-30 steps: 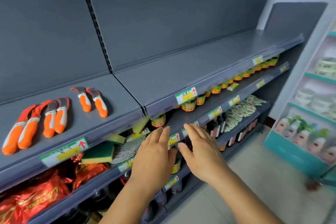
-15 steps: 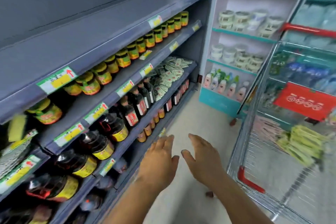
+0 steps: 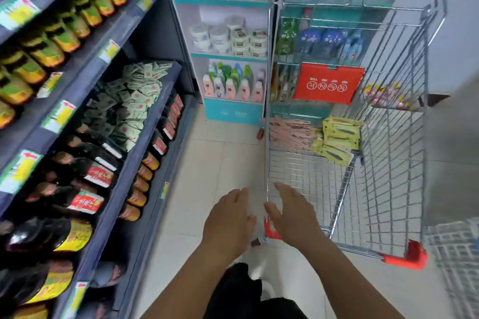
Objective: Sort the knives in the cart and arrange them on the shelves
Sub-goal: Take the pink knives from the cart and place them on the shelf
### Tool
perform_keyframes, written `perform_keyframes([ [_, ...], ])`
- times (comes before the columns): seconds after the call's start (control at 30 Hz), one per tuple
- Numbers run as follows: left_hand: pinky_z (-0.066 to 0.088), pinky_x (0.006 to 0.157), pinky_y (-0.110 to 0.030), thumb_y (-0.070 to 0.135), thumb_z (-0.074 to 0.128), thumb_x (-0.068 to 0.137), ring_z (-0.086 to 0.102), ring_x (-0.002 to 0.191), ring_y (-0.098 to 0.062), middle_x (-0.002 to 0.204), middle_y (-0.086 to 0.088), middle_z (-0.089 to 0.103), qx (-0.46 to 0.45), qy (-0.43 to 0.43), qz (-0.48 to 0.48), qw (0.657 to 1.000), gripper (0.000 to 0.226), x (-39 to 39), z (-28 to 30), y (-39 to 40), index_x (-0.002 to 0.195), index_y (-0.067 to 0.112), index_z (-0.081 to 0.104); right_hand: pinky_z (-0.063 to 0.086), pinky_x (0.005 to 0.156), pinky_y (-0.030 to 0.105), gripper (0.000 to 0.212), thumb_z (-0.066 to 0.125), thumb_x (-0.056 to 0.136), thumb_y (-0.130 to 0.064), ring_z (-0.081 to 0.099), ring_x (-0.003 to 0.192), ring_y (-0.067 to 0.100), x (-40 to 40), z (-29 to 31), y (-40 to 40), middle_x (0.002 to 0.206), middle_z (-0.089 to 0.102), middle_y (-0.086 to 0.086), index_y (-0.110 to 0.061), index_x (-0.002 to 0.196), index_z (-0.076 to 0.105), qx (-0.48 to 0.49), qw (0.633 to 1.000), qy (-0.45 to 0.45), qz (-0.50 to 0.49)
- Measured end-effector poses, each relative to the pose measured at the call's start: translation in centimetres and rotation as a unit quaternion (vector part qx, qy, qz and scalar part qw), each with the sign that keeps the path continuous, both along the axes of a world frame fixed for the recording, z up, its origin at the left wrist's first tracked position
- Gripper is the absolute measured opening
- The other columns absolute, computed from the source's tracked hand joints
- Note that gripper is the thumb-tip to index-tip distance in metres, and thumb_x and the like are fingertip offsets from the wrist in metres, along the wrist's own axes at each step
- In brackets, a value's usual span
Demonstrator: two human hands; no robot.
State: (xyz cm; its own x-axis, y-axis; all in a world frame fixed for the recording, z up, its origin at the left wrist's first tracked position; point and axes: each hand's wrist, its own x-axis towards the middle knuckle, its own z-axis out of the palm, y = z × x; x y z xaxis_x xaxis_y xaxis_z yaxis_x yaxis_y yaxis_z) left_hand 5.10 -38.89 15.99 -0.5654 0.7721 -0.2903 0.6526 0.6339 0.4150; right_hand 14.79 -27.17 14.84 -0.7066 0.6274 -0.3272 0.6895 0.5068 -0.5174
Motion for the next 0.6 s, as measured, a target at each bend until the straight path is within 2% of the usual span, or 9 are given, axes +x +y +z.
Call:
perform_keyframes([
  [0.13, 0.032, 0.104, -0.027, 0.033, 0.044, 0.096, 0.035, 0.131, -0.014, 0.146, 0.005, 0.034, -0.001, -0.027, -0.048, 0.998, 0.056, -1.1, -1.2, 4.6, 0.147, 0.024, 0.023, 0.026, 0.109, 0.034, 0.053, 0.043, 0.096, -0.041, 0.033, 0.136, 0.018, 0.3, -0.9, 3.3, 0.15, 0.035, -0.002, -0.022, 0.145, 0.031, -0.01, 0.997, -0.028, -0.069],
  [0.27, 0.03, 0.109, -0.029, 0.034, 0.045, 0.097, 0.03, 0.136, -0.014, 0.152, 0.005, 0.029, 0.008, -0.053, -0.094, 0.994, 0.06, -2.8, -2.2, 9.1, 0.149, 0.025, 0.019, 0.028, 0.11, 0.035, 0.054, 0.043, 0.097, -0.042, 0.034, 0.136, 0.019, -0.5, -1.5, 6.2, 0.149, 0.036, 0.001, -0.021, 0.145, 0.03, -0.012, 0.992, -0.043, -0.117],
  [0.43, 0.033, 0.108, -0.037, 0.034, 0.043, 0.097, 0.03, 0.137, -0.021, 0.153, 0.001, 0.027, 0.005, -0.066, -0.143, 0.988, 0.059, -4.8, -3.2, 14.7, 0.149, 0.024, 0.018, 0.029, 0.11, 0.034, 0.057, 0.045, 0.096, -0.041, 0.034, 0.136, 0.022, -2.4, -2.1, 10.3, 0.15, 0.036, 0.004, -0.017, 0.146, 0.03, -0.01, 0.985, -0.043, -0.165],
  [0.6, 0.031, 0.108, -0.037, 0.033, 0.042, 0.097, 0.03, 0.137, -0.024, 0.152, -0.002, 0.029, 0.004, -0.052, -0.16, 0.986, 0.058, -6.1, -4.3, 19.3, 0.149, 0.021, 0.018, 0.025, 0.11, 0.033, 0.057, 0.046, 0.097, -0.038, 0.032, 0.137, 0.021, -3.9, -3.2, 14.4, 0.151, 0.034, 0.005, -0.015, 0.147, 0.029, -0.012, 0.983, -0.032, -0.179],
])
